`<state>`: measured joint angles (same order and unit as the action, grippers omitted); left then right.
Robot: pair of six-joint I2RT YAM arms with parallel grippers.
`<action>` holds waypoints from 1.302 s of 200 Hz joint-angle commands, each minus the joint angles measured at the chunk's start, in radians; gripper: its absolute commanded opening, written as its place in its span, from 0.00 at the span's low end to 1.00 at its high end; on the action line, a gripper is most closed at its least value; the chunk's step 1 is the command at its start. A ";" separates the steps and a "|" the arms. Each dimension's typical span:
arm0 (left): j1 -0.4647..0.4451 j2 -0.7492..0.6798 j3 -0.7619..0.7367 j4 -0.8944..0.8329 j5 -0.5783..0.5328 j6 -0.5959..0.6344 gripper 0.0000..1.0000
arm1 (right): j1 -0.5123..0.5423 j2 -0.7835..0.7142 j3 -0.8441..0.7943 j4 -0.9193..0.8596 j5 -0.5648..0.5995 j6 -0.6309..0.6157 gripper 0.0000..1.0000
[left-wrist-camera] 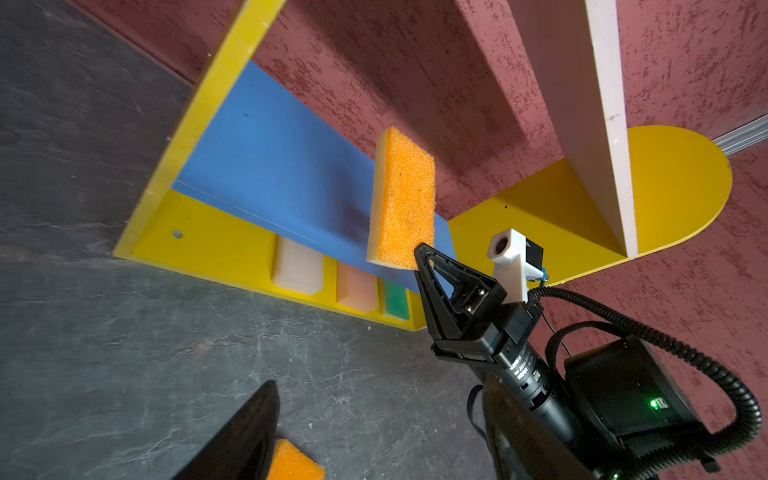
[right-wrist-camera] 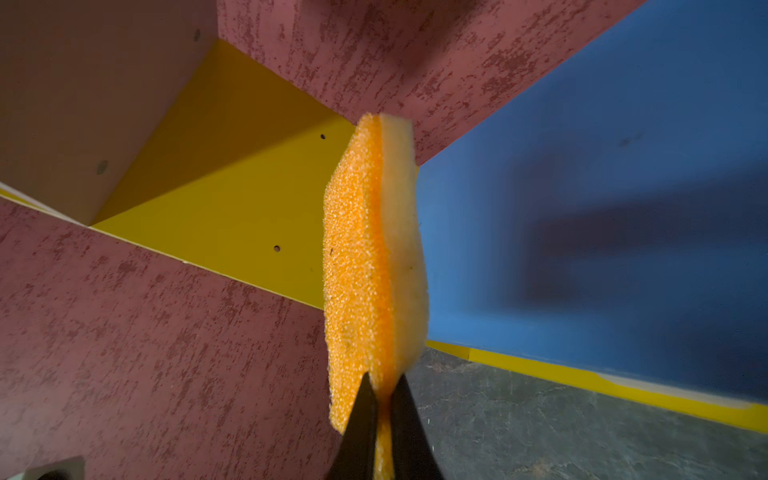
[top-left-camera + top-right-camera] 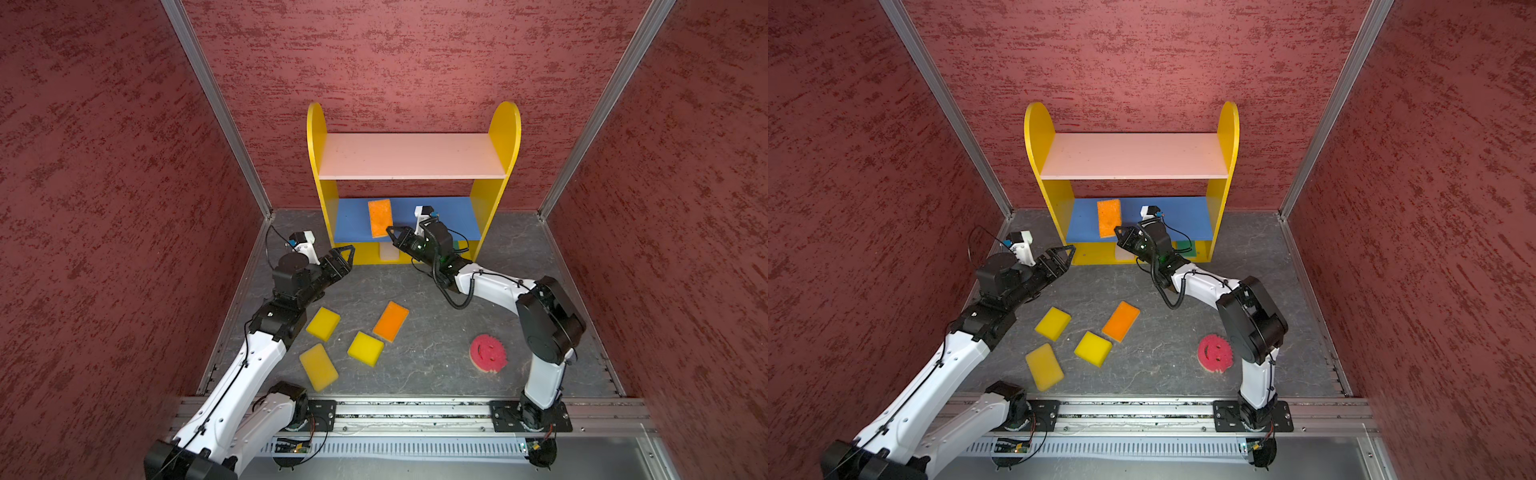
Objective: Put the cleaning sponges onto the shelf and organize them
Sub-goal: 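Lift the orange sponge onto the blue board with the right gripper while left withdraws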
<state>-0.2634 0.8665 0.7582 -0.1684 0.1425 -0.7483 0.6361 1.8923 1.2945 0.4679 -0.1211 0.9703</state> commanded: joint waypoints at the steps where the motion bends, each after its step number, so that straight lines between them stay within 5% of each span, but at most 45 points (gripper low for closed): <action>1: 0.020 -0.047 -0.044 -0.110 -0.085 0.038 0.77 | 0.015 0.042 0.060 -0.069 0.119 -0.020 0.00; 97: 0.085 -0.082 -0.085 -0.153 -0.023 0.020 0.81 | 0.028 0.131 0.176 -0.232 0.235 -0.046 0.00; 260: 0.096 -0.130 -0.125 -0.181 -0.006 -0.014 0.83 | 0.020 0.180 0.216 -0.235 0.282 -0.004 0.01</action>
<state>-0.1741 0.7506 0.6437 -0.3386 0.1318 -0.7628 0.6594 2.0502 1.4853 0.2340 0.1253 0.9447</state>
